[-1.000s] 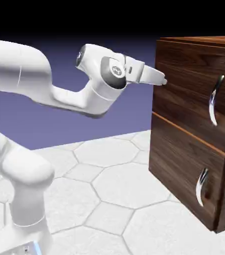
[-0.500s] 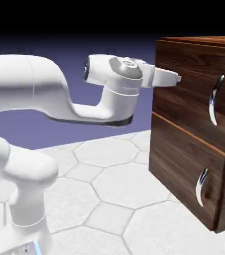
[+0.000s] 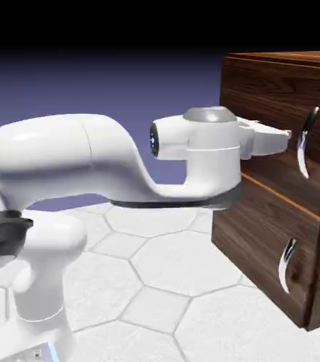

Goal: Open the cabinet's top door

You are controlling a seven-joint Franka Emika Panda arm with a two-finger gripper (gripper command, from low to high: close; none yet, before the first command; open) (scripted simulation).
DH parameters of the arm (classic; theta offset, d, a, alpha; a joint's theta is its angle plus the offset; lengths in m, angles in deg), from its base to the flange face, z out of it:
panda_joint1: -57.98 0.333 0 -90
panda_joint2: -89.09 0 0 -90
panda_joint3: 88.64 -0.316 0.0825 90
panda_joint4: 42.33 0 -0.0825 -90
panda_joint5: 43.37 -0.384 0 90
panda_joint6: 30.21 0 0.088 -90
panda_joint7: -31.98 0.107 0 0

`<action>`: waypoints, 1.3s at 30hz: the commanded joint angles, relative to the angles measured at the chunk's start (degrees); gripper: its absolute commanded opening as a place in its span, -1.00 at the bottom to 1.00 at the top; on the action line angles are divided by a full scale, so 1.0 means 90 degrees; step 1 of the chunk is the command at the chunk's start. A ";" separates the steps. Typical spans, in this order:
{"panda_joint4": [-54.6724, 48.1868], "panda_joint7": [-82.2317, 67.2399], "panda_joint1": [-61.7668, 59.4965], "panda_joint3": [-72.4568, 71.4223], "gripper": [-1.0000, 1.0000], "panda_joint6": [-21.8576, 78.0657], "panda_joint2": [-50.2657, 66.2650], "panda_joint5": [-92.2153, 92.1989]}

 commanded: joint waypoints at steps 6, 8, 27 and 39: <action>-0.0415 0.0726 0.0637 0.0579 1.00 0.0052 -0.0107 0.1049; -0.0773 0.0719 0.1090 0.0837 1.00 0.0081 -0.0019 0.1066; 0.1478 0.1557 -0.1918 -0.1509 -1.00 0.1660 0.0844 -0.0047; 0.3007 0.1556 -0.4578 -0.4232 -1.00 0.2318 0.0557 -0.1883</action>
